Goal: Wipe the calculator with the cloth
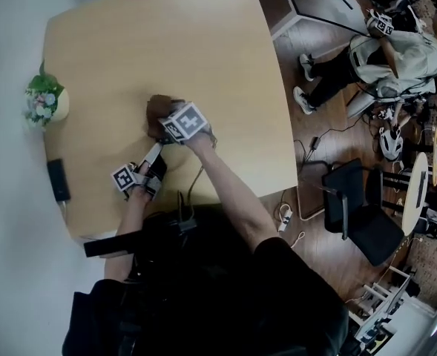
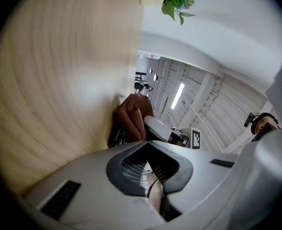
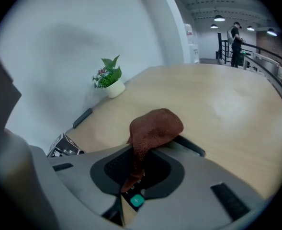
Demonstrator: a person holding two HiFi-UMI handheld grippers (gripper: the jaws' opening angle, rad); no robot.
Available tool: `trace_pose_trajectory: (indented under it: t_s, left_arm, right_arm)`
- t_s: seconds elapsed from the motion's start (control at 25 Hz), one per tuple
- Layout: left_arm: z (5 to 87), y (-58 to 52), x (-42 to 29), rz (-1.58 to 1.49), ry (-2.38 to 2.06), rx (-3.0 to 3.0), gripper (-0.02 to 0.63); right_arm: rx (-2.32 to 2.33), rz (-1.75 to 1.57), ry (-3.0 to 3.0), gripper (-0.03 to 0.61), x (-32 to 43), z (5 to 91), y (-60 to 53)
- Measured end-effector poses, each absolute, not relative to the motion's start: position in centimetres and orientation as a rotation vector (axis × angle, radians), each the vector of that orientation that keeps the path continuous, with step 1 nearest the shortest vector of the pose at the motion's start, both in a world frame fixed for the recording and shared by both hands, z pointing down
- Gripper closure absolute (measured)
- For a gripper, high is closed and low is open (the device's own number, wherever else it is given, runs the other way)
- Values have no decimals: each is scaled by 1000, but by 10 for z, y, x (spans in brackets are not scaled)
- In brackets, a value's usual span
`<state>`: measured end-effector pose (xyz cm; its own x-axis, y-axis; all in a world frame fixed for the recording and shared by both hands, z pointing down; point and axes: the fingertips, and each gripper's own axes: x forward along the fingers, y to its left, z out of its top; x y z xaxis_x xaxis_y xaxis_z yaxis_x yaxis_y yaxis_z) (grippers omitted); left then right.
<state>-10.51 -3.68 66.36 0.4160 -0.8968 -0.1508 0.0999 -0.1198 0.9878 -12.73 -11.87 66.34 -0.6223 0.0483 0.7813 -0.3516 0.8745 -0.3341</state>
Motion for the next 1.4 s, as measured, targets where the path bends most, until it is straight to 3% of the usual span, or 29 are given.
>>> trace_pose_trajectory:
  t_s: [0.48,0.72,0.92,1.12,1.4]
  left_arm:
    - [658,-32,-110,-1027,-751,1436,618]
    - [660,-19,-131,-1034,-807,1424,618]
    - [661,-17,-135,-1052,-814,1419,614]
    - [663,-17,-137,-1050,-810,1415,612]
    - [662,-17,-136,-1050,-811,1420,612]
  right_arm:
    - [546,707,-2088,528,10,665,-183]
    - [381,5,-2182,526,-77,605,-174]
    - [60,-395,-1927,526,-115,659,-122]
    - [-146,-411,-1815,526,-106,688,-53]
    - [-354,-21,-1790,527,-63,687,13]
